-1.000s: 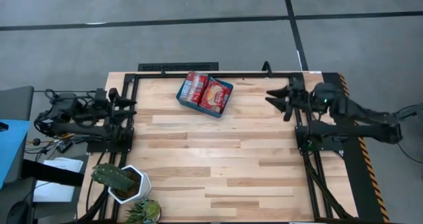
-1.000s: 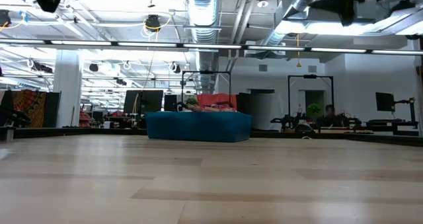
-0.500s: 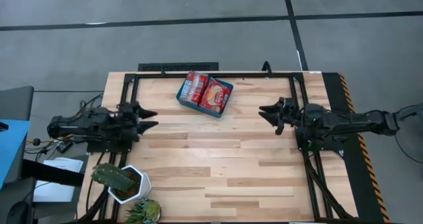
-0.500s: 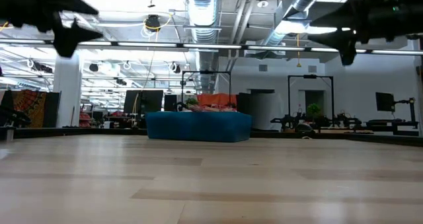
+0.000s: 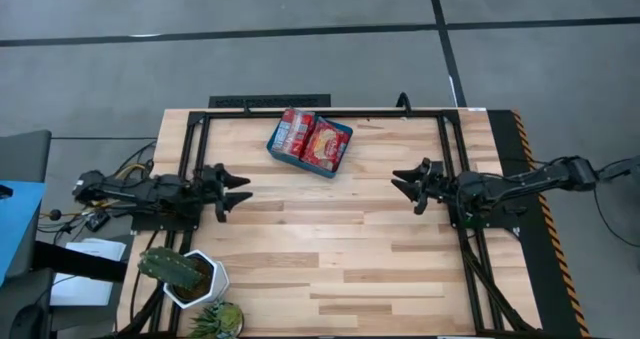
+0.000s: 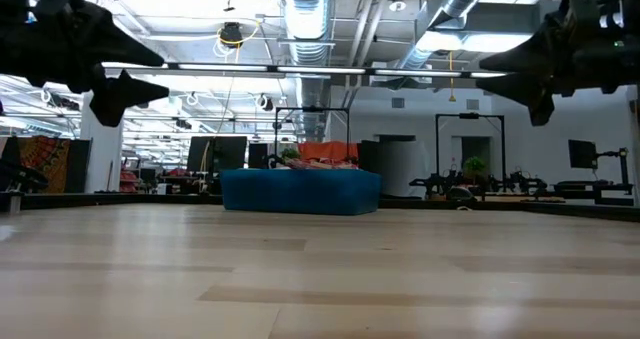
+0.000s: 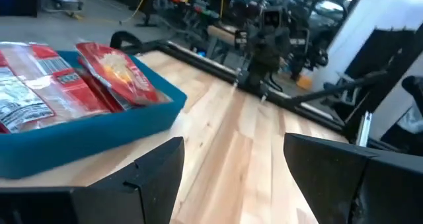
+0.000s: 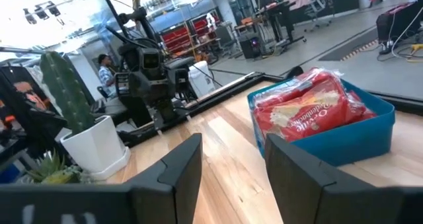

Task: Sort popcorn bags into baskets
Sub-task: Return to Home Position

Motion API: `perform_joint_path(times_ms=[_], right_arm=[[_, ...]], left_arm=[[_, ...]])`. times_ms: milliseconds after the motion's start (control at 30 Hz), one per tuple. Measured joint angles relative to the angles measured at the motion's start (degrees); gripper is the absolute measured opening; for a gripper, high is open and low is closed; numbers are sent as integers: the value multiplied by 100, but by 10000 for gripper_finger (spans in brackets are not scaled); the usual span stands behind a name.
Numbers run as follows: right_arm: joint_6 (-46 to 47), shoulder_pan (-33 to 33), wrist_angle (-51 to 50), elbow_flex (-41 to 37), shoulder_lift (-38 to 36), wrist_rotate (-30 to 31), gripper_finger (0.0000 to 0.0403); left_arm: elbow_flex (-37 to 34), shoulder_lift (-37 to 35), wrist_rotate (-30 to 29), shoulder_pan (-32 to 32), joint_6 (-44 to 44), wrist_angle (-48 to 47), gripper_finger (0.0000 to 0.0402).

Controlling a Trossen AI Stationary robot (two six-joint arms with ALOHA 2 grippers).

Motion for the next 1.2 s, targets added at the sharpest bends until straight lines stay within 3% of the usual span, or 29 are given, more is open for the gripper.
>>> perform_joint_path(times_ms=[333, 1200], right_arm=[[24, 61, -172, -2, -2, 54, 182], [34, 59, -1575, -7, 0, 36, 187]], left_arm=[[-2, -7, -134, -28, -474, 20, 250], [-7, -7, -134, -26, -487, 19, 250]])
